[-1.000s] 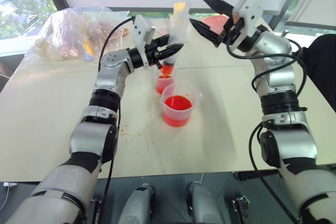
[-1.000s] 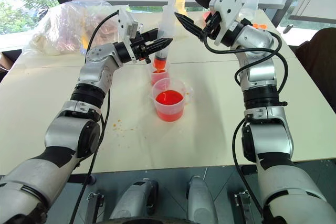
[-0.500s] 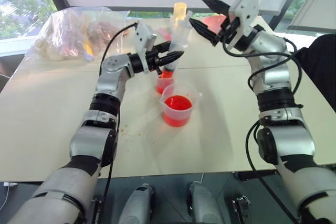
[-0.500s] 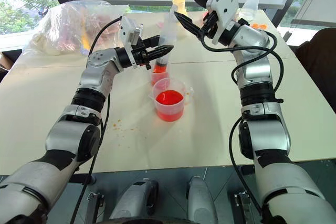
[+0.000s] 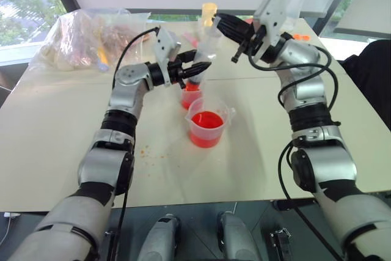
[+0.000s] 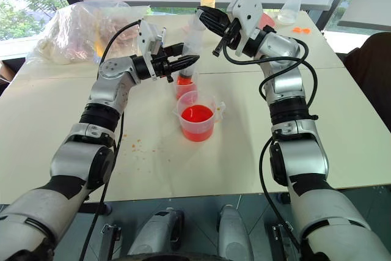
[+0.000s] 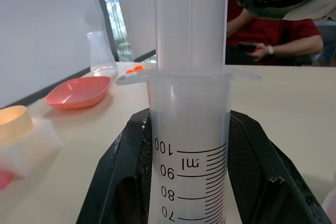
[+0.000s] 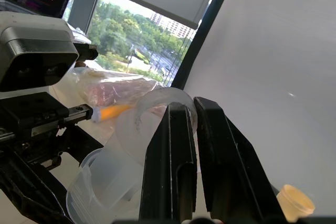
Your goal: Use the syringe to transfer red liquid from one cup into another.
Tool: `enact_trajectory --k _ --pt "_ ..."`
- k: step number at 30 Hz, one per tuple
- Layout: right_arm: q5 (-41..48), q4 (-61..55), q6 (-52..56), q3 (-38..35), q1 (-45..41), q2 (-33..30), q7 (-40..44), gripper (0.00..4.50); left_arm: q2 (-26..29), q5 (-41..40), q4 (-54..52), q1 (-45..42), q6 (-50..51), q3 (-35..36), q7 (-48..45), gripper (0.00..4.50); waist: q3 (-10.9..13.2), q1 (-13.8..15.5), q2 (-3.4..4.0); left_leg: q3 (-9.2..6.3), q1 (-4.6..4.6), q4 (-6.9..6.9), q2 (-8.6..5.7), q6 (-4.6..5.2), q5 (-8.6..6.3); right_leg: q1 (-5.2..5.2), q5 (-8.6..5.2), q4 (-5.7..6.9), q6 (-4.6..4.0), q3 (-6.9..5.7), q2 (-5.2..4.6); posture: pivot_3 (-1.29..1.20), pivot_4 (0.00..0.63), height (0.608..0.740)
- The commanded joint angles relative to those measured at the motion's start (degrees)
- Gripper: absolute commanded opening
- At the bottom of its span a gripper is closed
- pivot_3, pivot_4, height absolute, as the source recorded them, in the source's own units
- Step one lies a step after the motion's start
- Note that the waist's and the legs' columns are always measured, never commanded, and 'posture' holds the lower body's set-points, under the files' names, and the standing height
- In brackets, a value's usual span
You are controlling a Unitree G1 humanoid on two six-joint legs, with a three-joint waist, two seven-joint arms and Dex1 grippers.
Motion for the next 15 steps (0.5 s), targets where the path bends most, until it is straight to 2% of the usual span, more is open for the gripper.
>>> enact_trajectory --k 1,15 --pt "0.33 -2.66 -0.49 0.54 0.36 1.51 0.44 0.07 0.5 -1.22 -2.75 -2.9 0.2 1.43 1.08 1.46 0.0 0.03 0.0 0.0 0.0 0.0 0.0 0.0 0.0 0.0 0.0 0.01 0.0 0.0 0.0 0.0 0.15 0.74" --pt "0.04 -3.48 0.52 1.44 2.54 3.94 0.85 0.07 -1.9 -4.95 -4.12 -5.81 0.95 4.84 5.48 1.46 0.0 0.04 0.0 0.0 0.0 0.01 0.0 0.0 0.0 0.0 0.0 0.06 0.0 0.01 0.0 0.0 0.15 0.74"
